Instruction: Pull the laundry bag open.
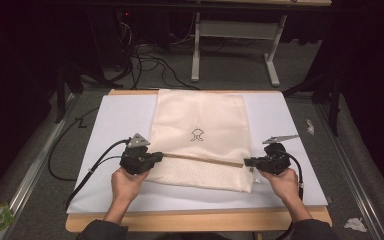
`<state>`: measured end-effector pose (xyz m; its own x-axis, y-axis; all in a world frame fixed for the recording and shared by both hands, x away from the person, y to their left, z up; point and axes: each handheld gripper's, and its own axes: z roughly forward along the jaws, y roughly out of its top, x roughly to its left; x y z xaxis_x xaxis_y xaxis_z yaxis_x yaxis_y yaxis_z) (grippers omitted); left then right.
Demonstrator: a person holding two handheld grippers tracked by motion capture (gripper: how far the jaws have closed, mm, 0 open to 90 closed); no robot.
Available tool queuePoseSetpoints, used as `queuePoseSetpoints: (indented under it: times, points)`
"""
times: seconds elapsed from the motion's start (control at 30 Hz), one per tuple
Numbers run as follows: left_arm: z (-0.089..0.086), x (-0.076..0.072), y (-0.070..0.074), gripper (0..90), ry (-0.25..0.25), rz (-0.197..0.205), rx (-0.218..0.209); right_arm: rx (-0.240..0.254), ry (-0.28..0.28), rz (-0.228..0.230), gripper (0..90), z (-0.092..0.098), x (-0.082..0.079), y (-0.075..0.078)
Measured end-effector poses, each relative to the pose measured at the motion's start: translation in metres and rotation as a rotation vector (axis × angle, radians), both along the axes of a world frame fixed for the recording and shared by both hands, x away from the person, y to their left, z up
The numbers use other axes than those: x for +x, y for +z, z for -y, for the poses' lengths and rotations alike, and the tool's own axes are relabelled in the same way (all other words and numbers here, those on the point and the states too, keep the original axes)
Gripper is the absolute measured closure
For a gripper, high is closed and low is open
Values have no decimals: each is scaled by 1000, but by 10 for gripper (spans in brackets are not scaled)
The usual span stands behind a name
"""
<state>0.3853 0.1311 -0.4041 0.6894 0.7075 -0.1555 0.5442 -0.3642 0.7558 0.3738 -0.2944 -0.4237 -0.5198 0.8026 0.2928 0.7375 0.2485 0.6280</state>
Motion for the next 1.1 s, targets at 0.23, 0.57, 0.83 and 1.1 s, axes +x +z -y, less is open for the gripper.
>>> queuePoseSetpoints:
  times: [0.23, 0.57, 0.83, 1.1]
  points:
    - [-1, 1, 1, 873, 9, 1, -4, -3, 3, 4, 877, 0, 1, 1]
    - [-15, 2, 4, 873, 43, 0, -1, -20, -14, 4, 877, 5, 1, 4]
    - [-18, 2, 4, 873, 47, 2, 2, -24, -16, 6, 877, 6, 2, 3]
    - [-24, 2, 5, 873, 63, 6, 1, -32, -31, 5, 877, 10, 3, 3]
